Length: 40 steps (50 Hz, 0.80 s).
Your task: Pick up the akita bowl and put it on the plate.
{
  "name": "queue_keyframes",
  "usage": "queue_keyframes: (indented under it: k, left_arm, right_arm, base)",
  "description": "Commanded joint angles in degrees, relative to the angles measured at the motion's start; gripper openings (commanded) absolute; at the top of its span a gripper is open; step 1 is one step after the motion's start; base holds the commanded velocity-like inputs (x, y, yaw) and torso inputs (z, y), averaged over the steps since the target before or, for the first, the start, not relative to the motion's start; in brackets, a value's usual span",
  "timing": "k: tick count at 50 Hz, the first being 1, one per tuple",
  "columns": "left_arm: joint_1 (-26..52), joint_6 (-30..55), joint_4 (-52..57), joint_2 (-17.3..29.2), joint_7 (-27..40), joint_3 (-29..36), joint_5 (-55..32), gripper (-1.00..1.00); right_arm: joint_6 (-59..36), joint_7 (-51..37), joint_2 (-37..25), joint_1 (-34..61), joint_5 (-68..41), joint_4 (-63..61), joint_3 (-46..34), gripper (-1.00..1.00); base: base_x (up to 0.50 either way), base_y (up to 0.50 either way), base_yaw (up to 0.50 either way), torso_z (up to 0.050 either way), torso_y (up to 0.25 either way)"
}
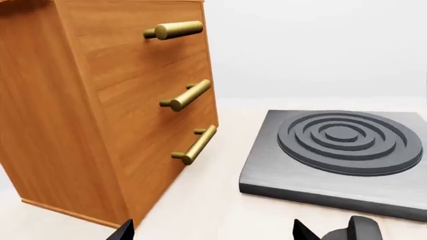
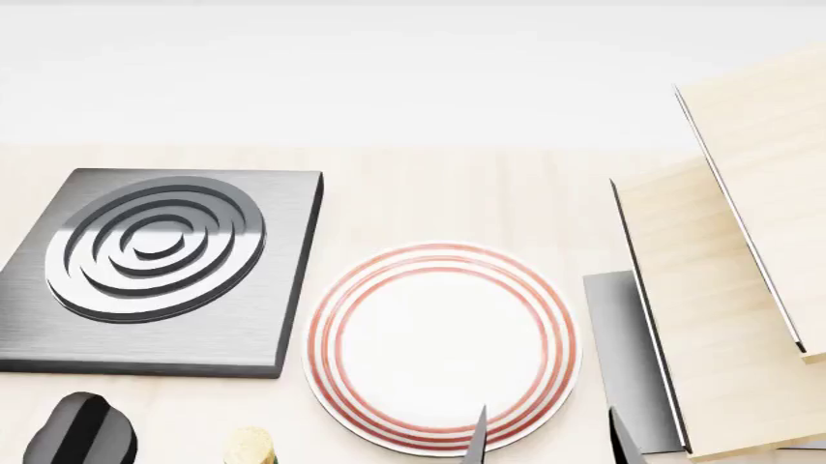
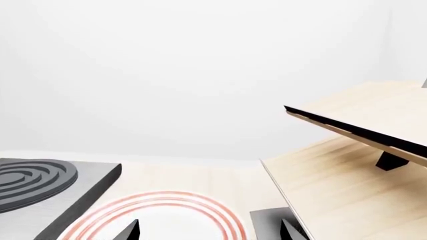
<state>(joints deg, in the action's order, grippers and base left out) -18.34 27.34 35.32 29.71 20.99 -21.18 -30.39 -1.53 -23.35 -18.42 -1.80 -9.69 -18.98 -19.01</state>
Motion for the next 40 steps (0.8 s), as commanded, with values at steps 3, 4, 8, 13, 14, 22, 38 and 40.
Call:
queue_keyframes:
  k: [3, 4, 8, 13, 14, 22, 38, 40]
  left_arm:
    - [-0.4, 0.3, -0.1, 0.0, -0.4, -1.0, -1.5, 1.00]
    - [-0.4, 0.3, -0.2, 0.0, -0.4, -1.0, -1.6, 1.00]
    - [-0.2, 0.5, -0.3, 0.1, -0.4, -0.9, -1.5, 1.00]
    - [0.0, 1.3, -0.7, 0.4, -0.5, -0.5, -2.0, 1.00]
    - [0.0, 1.4, -0.7, 0.4, -0.4, -0.4, -2.0, 1.00]
    - [-0.3, 2.6, -0.3, 1.1, -0.3, -0.2, -2.3, 1.00]
    - [0.8, 6.3, -2.8, 1.9, -0.2, 0.7, -4.2, 1.00]
    - [0.9, 6.7, -2.9, 2.0, -0.3, 0.6, -4.8, 1.00]
  right_arm:
    - [0.1, -0.2, -0.1, 0.1, 0.0, 0.4, -0.3, 1.00]
    - [0.0, -0.2, -0.1, 0.1, 0.0, 0.1, -0.3, 1.00]
    - [0.0, -0.3, -0.2, 0.2, 0.0, 0.3, -0.4, 1.00]
    - [0.0, -0.4, -0.3, 0.1, -0.2, 0.1, -0.4, 1.00]
    - [0.0, -0.4, -0.3, 0.2, -0.2, 0.1, -0.4, 1.00]
    - [0.0, -0.5, -0.3, 0.3, -0.2, 0.2, -0.6, 1.00]
    - [0.2, -0.7, -0.5, 0.4, -0.3, 0.6, -0.9, 1.00]
    - [0.2, -0.7, -0.5, 0.4, -0.2, 0.6, -1.0, 1.00]
  base:
    - [0.00, 0.00, 0.00, 0.000, 0.000]
    - [0.00, 0.00, 0.00, 0.000, 0.000]
    - [0.00, 0.00, 0.00, 0.000, 0.000]
    - [0.00, 0.00, 0.00, 0.000, 0.000]
    - [0.00, 0.00, 0.00, 0.000, 0.000]
    - [0.00, 0.00, 0.00, 0.000, 0.000]
    - [0.00, 0.00, 0.00, 0.000, 0.000]
    - [0.00, 0.00, 0.00, 0.000, 0.000]
